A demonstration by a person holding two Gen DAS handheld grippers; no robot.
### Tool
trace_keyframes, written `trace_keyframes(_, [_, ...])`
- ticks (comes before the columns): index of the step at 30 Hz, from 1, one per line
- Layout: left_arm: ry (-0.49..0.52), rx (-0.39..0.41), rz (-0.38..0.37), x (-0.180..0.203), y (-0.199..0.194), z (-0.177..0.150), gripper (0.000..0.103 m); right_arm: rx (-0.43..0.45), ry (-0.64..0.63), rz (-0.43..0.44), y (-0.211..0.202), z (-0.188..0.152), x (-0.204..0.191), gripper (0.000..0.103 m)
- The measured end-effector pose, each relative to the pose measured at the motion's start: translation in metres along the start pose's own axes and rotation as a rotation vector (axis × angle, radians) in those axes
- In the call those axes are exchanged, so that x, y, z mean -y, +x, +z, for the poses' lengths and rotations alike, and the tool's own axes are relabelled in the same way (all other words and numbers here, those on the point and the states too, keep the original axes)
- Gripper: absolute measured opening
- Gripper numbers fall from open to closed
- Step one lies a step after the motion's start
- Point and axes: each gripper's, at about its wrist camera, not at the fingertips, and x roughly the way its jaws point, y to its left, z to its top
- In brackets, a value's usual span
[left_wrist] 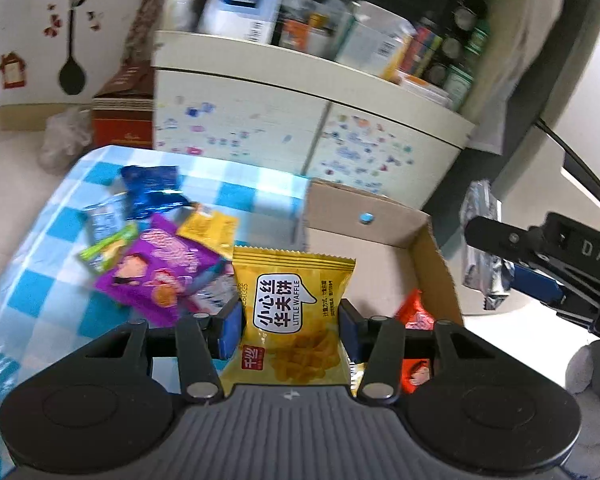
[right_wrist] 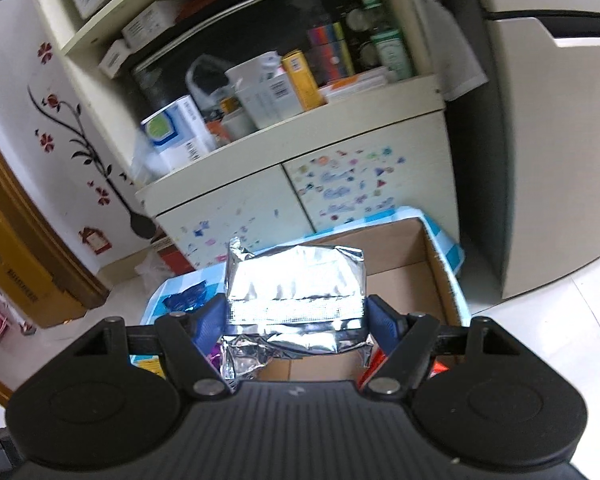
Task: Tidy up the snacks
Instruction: 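Carry the silver foil and yellow waffle packets over the cardboard box with both grippers, then open both grippers to drop both packets into the box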
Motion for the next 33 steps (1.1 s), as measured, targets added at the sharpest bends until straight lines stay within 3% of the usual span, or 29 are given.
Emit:
trace_keyframes(17, [0.158, -0.084, -0.044, 0.06, 0.052, -0.008, 0.055, -0.028, 0.088, -0.074, 0.014, 0.004, 0.026, 0.075])
trace_keyframes(20, [0.191, -0.083, -0.04, 0.065, 0.055, -0.008, 0.065, -0.039, 0.107, -0.084, 0.018, 0.004, 0.029, 0.077])
trace_keyframes(22, [0.211, -0.069, -0.017, 0.068, 0.054, -0.008, 0.086, -0.047, 0.12, -0.08, 0.021, 0.005, 0.03, 0.079])
trace_keyframes(24, [0.231, -0.053, 0.004, 0.07, 0.052, -0.007, 0.093, -0.052, 0.137, -0.08, 0.023, 0.006, 0.031, 0.083])
trace_keyframes(33, [0.29, -0.043, 0.073, 0.066, 0.047, -0.004, 0.096, -0.046, 0.163, -0.045, 0.025, 0.006, 0.033, 0.083])
